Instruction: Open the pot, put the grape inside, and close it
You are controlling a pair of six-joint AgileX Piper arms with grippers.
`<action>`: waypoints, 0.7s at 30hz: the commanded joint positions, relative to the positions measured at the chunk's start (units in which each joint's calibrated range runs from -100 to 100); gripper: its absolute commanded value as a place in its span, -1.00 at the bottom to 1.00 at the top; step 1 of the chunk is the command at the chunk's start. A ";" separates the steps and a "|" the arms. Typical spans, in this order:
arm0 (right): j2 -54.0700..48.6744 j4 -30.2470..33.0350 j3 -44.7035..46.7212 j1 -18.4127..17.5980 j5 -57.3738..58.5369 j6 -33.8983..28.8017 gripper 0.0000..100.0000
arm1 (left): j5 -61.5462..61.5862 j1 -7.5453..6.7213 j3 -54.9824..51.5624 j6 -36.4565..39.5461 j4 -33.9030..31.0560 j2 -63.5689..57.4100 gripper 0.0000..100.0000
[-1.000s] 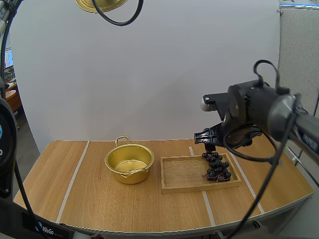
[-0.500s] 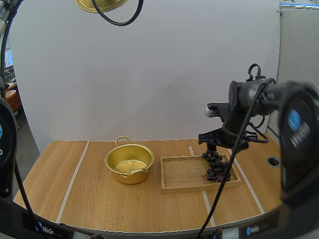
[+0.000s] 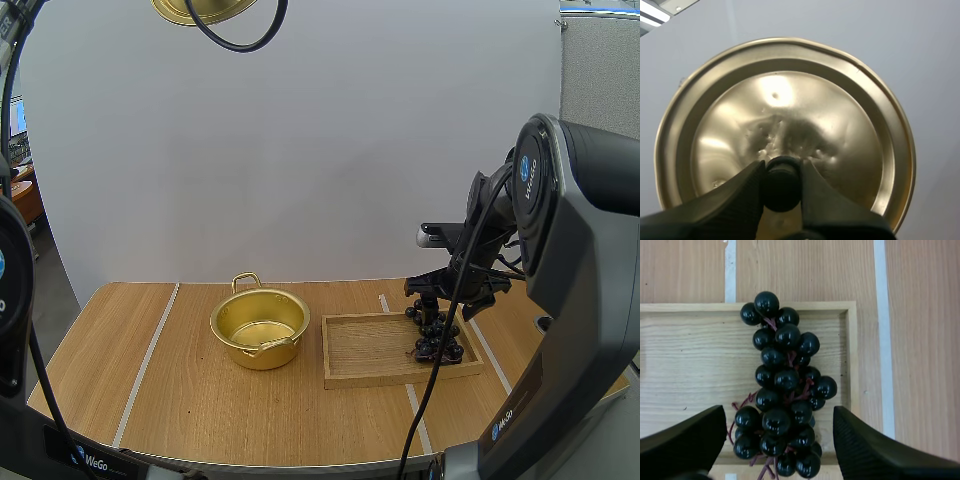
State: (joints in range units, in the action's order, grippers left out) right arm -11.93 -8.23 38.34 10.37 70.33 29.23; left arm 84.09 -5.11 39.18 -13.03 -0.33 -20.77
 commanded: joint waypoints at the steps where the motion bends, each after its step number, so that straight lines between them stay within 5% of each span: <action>1: 0.91 -0.79 -1.02 0.22 -0.74 1.31 1.00 | -1.52 -0.20 0.57 0.24 -0.82 -0.32 -1.00; 21: 9.55 -2.30 -1.37 0.22 -3.86 5.17 1.00 | -1.52 -0.20 0.57 0.24 -0.82 -0.32 -1.00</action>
State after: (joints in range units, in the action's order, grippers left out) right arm -3.78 -9.90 37.29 10.37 67.09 33.59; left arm 84.09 -5.11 39.18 -13.03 -0.33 -20.77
